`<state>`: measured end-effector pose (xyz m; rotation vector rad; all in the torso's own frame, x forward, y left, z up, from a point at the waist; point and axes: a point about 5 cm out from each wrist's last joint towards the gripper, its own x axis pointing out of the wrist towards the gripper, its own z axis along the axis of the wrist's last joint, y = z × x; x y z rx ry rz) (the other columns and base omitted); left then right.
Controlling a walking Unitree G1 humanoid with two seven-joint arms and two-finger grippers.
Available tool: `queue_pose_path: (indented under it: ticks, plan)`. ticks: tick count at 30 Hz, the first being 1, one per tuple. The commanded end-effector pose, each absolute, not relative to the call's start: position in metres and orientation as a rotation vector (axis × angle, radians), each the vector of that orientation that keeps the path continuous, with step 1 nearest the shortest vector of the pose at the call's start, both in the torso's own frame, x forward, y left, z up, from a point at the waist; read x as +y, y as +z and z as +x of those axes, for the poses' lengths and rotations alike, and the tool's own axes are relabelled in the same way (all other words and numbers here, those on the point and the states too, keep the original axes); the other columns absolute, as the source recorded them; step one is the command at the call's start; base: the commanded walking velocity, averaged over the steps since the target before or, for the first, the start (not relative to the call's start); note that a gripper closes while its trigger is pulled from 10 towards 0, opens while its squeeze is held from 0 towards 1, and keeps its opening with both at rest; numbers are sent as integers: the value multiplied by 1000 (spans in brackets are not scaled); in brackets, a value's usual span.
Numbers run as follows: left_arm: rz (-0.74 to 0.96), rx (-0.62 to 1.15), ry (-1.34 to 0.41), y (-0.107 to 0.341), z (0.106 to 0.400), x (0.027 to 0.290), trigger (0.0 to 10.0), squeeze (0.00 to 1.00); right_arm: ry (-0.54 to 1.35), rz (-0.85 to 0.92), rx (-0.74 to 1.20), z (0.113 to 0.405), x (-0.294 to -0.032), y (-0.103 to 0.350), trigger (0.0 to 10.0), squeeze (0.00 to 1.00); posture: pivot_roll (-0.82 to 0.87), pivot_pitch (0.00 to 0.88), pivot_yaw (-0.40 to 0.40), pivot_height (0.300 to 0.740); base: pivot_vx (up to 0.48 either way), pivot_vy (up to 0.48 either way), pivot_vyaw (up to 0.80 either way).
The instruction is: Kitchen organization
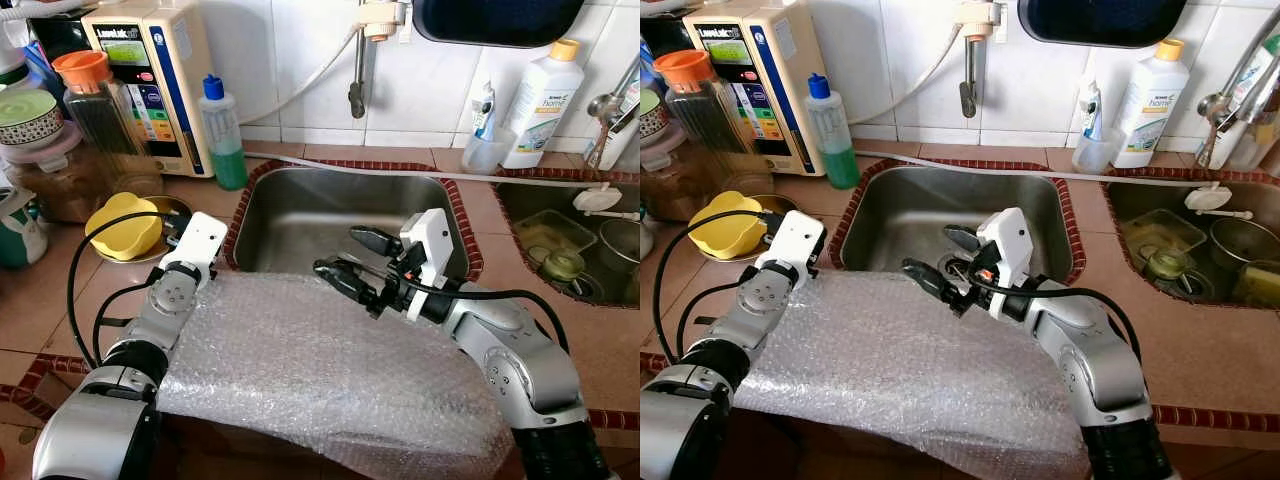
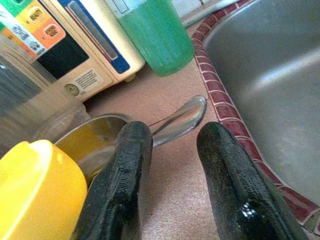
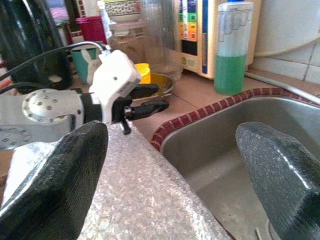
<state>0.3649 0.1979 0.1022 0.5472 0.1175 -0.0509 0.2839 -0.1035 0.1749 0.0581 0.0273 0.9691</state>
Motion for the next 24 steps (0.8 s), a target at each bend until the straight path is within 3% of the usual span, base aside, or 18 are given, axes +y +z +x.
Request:
queue_pose_path:
  ticks: [1,23,24]
  plan:
    - [548,97,-57,110,369,196,0,0,1002,55,23,280,-101,178,10000,408,-15,0,63,740,0,0,0]
    - [555,75,-55,111,370,195,0,0,992,35,38,280,-103,177,10000,282,-16,0,65,740,0,0,0]
    - [556,59,-51,113,370,196,0,0,989,35,40,280,-103,176,10000,231,-14,0,67,740,0,0,0]
